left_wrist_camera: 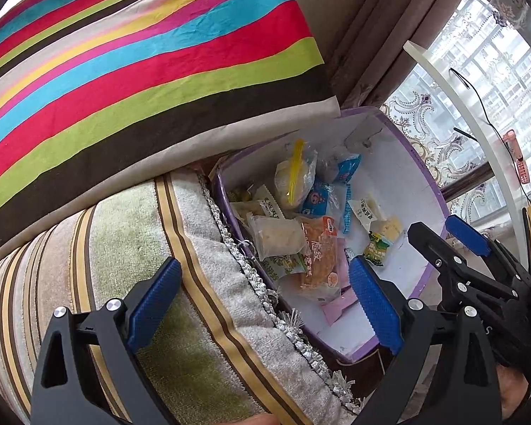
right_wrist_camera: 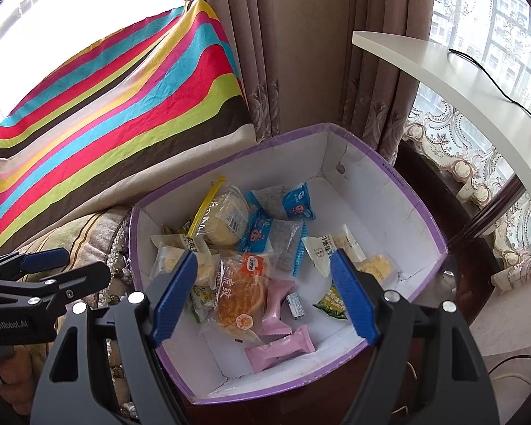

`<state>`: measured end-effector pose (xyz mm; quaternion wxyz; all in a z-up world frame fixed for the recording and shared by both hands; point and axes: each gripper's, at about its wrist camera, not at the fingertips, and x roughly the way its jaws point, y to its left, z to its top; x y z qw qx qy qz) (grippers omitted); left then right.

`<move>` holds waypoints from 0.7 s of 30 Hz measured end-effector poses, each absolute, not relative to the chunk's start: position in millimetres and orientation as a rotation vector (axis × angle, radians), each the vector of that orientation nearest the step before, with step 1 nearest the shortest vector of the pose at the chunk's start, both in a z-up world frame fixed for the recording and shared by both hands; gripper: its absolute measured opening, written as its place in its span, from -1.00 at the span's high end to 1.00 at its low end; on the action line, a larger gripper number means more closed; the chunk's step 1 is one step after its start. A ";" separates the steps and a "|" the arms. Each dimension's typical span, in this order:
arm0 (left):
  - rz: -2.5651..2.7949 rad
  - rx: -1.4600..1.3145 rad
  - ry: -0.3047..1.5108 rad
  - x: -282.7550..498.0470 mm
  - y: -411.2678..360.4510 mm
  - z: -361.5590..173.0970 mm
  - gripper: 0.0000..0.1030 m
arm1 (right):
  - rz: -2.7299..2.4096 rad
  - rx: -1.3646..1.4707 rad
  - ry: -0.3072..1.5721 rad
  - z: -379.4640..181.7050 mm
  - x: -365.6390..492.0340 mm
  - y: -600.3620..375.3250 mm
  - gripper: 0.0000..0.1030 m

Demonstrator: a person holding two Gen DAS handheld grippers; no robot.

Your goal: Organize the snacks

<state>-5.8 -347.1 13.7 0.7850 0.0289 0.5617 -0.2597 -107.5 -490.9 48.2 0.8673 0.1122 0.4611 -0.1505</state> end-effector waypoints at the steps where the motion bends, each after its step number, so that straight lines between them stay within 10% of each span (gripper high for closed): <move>1: -0.560 0.062 1.212 -5.9 -347.2 13.6 -0.78 | -0.315 0.235 0.966 47.8 -107.6 -490.7 -0.50; 21: -0.563 0.065 1.214 -5.7 -346.9 13.9 -0.78 | -0.311 0.237 0.971 45.7 -108.3 -490.2 -0.50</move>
